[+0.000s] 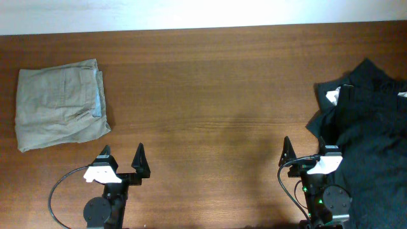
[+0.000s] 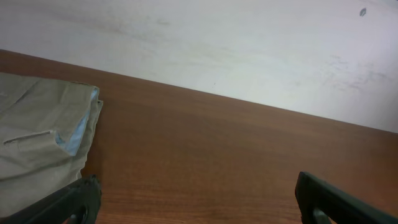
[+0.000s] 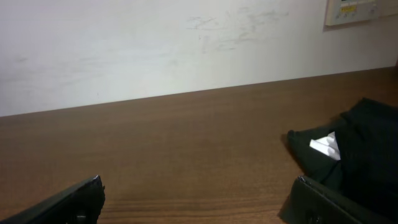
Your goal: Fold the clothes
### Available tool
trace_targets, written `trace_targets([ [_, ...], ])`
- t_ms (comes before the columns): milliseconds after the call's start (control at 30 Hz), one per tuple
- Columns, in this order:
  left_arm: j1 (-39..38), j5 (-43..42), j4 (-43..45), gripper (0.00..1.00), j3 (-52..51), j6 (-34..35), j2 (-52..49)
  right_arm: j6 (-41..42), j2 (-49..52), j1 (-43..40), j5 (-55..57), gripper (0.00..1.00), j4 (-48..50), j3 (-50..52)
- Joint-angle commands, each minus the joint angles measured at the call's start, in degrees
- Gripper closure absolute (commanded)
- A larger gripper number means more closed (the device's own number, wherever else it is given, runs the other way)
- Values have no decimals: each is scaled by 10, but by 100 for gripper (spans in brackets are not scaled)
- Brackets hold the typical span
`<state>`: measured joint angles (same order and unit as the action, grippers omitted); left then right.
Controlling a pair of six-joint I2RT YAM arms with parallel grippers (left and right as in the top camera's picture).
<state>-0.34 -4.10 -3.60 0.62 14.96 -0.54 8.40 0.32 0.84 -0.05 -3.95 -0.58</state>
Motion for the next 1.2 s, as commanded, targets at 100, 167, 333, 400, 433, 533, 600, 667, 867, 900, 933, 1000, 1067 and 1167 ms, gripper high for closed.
trace_targets([
  [100,0,-51,-3,1,-1,-238,-6,-184,2,-50,-160,1,9,3],
  [167,0,-51,-3,1,-1,-238,-6,-184,2,-50,-160,1,9,3],
  [333,0,-51,-3,1,-1,-238,-6,-184,2,-50,-160,1,9,3],
  [400,0,-51,-3,1,-1,-238,-6,-184,2,-50,-160,1,9,3],
  [433,0,-51,-3,1,-1,-238,-6,-184,2,-50,-160,1,9,3],
  [533,0,-51,-3,1,-1,-238,-6,-184,2,-50,-160,1,9,3],
  [600,0,-51,-3,1,-1,-238,-6,-184,2,-50,-160,1,9,3],
  [667,0,-51,-3,1,-1,-238,-6,-184,2,-50,-160,1,9,3],
  [867,0,-51,-3,1,-1,-238,-6,-184,2,-50,-160,1,9,3],
  [900,0,-51,0,1,-1,-238,-6,-184,2,-50,-160,1,9,3],
  [933,0,-51,-1,1,-1,-238,-6,-184,2,-50,-160,1,10,3],
  [1000,0,-51,-1,1,-1,-238,-6,-184,2,-50,-160,1,9,3],
  [1067,0,-52,-1,1,-1,-238,-6,-184,2,-50,-161,1,10,3],
  [1167,0,-150,31,1,-1,-236,-6,-172,2,-50,-299,1,41,3],
])
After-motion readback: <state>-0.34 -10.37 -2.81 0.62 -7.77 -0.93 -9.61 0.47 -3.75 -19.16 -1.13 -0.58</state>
